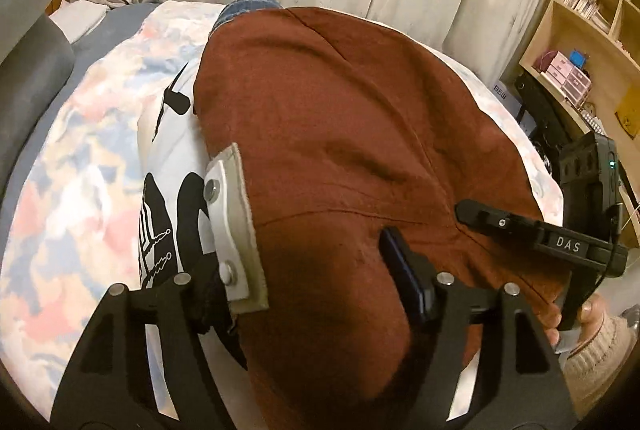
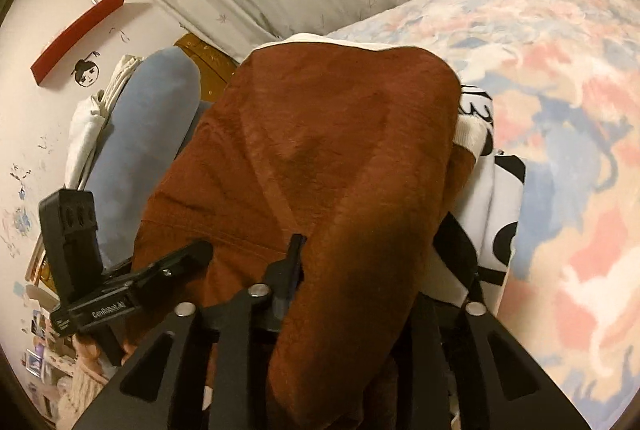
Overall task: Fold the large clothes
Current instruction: 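Carry the bundle with both tools and lower it onto the folded clothes stack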
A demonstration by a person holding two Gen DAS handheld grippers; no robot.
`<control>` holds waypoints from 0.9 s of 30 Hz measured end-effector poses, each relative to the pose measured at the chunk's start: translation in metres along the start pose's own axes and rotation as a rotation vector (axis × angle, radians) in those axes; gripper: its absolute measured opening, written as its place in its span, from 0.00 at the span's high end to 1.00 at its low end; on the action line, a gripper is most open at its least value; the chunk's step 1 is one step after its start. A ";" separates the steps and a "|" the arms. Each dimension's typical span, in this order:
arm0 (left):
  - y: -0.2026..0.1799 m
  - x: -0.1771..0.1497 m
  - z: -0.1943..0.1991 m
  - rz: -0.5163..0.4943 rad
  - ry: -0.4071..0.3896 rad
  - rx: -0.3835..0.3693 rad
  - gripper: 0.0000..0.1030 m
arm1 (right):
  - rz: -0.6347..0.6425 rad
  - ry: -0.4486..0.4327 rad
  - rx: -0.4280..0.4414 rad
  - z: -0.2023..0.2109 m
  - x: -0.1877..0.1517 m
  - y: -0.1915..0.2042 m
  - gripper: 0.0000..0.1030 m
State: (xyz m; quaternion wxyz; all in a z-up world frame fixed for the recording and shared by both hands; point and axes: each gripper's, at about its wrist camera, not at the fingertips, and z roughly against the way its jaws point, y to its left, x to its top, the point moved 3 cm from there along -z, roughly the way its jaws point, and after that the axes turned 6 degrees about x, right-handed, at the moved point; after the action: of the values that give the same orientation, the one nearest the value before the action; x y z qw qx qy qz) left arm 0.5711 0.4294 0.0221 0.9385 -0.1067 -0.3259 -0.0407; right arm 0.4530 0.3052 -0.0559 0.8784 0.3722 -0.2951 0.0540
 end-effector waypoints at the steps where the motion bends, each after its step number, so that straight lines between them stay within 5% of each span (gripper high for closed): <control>1: 0.001 -0.001 0.001 -0.007 -0.002 0.003 0.32 | 0.010 0.006 -0.002 0.001 -0.001 0.001 0.67; 6: -0.023 -0.012 0.029 -0.053 -0.062 0.137 0.30 | 0.098 0.015 -0.113 0.027 0.012 0.001 0.48; 11: -0.030 -0.011 0.083 -0.055 -0.163 0.246 0.35 | 0.153 -0.066 -0.181 0.086 0.018 0.013 0.48; 12: -0.032 -0.010 0.088 -0.057 -0.180 0.247 0.38 | 0.168 -0.099 -0.194 0.095 0.017 0.018 0.48; 16: -0.057 -0.018 0.103 -0.095 -0.195 0.292 0.75 | 0.244 -0.194 -0.275 0.112 0.015 0.041 0.49; 21: -0.075 -0.023 0.080 -0.153 -0.172 0.370 0.88 | 0.288 -0.145 -0.257 0.084 0.005 0.062 0.73; 27: -0.070 -0.034 0.046 -0.181 -0.156 0.471 0.93 | 0.273 -0.086 -0.397 -0.006 -0.005 0.051 0.86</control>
State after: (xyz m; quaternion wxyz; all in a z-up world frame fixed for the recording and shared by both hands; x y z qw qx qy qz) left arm 0.5066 0.3714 0.0480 0.9020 0.1415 -0.4061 -0.0390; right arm 0.4353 0.3460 -0.0306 0.9054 0.1509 -0.3847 0.0973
